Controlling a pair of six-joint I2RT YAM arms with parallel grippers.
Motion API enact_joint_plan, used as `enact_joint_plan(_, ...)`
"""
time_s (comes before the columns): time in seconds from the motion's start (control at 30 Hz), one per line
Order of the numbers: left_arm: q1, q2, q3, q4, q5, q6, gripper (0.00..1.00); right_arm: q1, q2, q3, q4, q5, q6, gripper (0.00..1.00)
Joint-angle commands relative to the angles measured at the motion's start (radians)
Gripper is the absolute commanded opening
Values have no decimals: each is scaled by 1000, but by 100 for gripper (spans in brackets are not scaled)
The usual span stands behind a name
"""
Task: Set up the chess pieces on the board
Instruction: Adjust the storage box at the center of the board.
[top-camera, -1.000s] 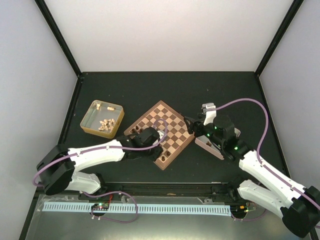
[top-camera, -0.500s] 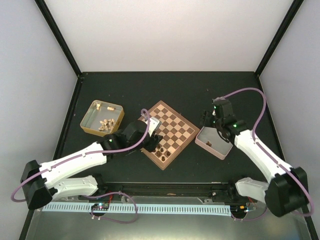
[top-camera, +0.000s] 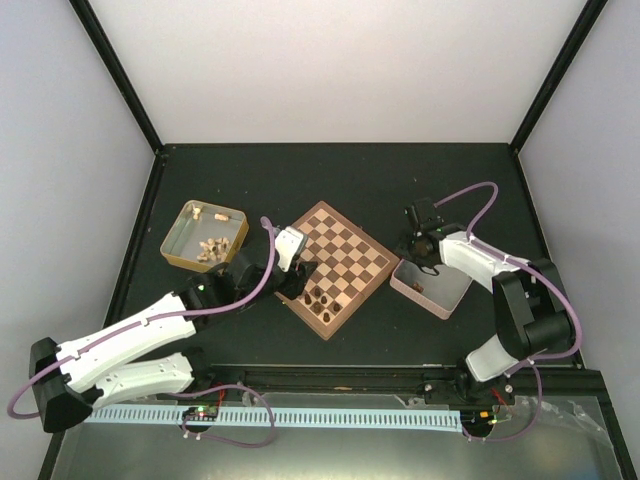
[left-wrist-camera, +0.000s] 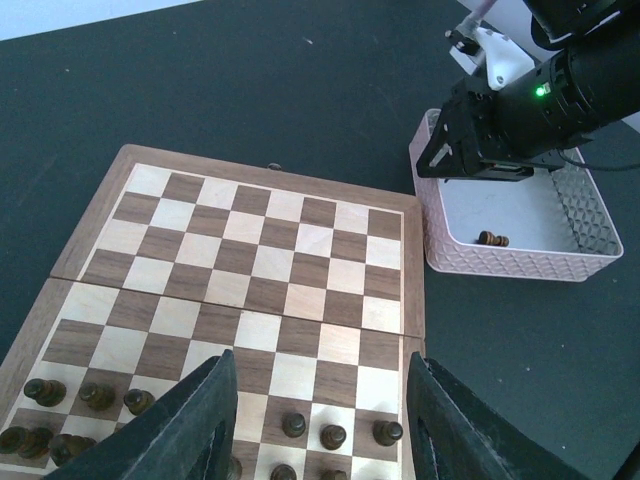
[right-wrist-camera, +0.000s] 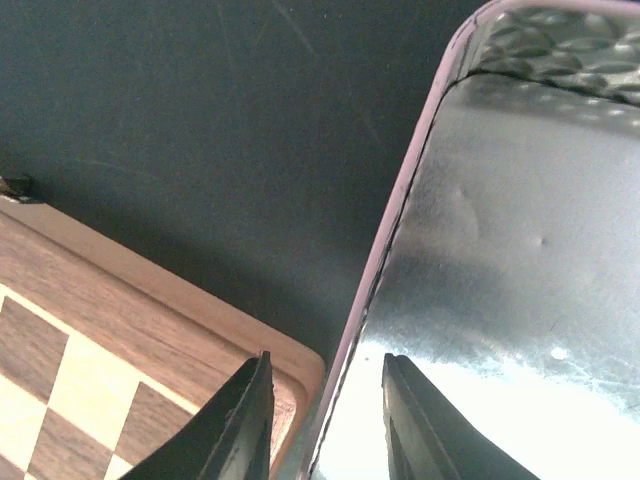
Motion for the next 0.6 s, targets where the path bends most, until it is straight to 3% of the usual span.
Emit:
enact_joint_plan(0.0,5,-15,-10,20,-34,4,49,-7,-8,14,42,101,99,22)
enact_joint_plan(0.37,5,-34,-7,12,-40,12,49,-57,-87,-80,84,206,273,2)
enact_joint_plan(0.57,5,-44,-8,15,-39,13,49,-87,-135,-118,87,262,479,1)
